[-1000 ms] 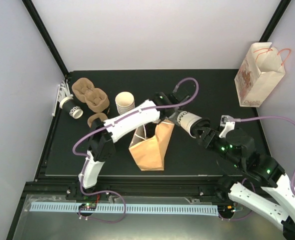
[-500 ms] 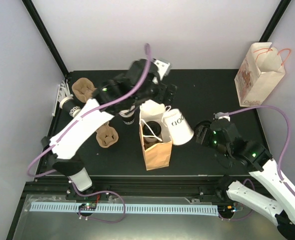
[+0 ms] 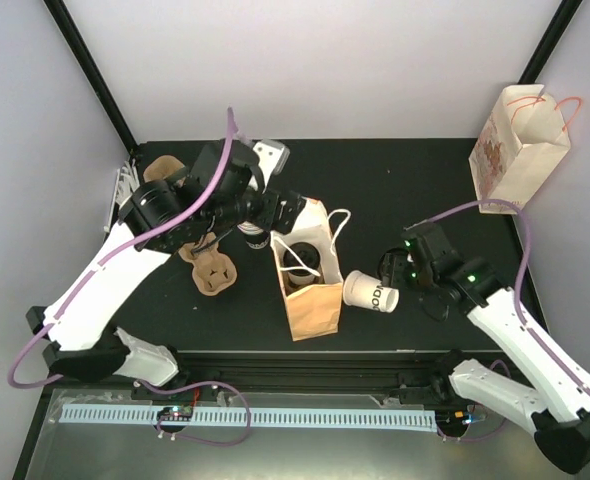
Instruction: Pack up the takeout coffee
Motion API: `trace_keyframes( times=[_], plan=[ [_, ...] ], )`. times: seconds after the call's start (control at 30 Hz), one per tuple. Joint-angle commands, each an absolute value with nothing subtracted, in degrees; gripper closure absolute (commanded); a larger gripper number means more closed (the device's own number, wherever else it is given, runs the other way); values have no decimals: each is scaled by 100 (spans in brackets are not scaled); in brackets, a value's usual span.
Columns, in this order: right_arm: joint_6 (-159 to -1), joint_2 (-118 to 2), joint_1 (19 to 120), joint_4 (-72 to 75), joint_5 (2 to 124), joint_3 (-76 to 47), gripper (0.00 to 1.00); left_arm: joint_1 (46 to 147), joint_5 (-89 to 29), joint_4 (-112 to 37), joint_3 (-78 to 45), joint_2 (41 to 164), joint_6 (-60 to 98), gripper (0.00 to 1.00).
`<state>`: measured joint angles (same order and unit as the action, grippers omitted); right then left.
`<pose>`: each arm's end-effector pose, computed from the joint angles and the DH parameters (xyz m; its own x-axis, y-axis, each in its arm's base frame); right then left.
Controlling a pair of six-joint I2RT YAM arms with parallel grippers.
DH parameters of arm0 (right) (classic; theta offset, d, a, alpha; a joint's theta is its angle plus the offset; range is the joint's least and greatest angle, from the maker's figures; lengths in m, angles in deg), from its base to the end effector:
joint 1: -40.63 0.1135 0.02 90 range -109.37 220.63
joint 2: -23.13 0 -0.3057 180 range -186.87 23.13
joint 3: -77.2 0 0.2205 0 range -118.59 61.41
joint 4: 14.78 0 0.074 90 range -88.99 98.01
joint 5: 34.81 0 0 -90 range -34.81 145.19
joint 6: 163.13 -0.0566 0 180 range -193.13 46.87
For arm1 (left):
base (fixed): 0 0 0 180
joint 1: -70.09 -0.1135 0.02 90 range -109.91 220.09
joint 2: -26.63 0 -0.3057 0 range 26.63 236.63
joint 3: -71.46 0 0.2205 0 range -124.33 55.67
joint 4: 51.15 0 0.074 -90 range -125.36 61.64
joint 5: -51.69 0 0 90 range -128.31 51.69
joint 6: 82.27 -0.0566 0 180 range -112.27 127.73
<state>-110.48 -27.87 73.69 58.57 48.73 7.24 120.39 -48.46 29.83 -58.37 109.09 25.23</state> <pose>0.0973 0.0558 0.3168 -0.8372 0.1744 -0.5184 0.0261 0.9595 0.2805 0.1592 -0.1762 0.5070 -0.5368 0.1831 -0.8236 0.5266 0.8354 -0.1574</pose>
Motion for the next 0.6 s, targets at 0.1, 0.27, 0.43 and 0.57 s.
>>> trace_keyframes(
  times=[0.1, 0.27, 0.43, 0.57],
  plan=[
    [-10789, -3400, 7311, 5394, 5217, 1247, 31, 12003, -4887, 3995, -4616, 10084, 3387, 1],
    [-11198, -3696, 7244, 5662, 4195, 1222, 6, 11791, -4426, 3507, -3513, 9629, 3754, 1],
    [-11258, -3431, 7178, 5643, 3945, 1264, 0, 11571, -3673, 2597, -2945, 9679, 3856, 1],
    [-11055, -3437, 7179, 5742, 4156, 1163, 0, 11553, -3245, 2132, -2862, 9889, 3876, 1]
  ],
)
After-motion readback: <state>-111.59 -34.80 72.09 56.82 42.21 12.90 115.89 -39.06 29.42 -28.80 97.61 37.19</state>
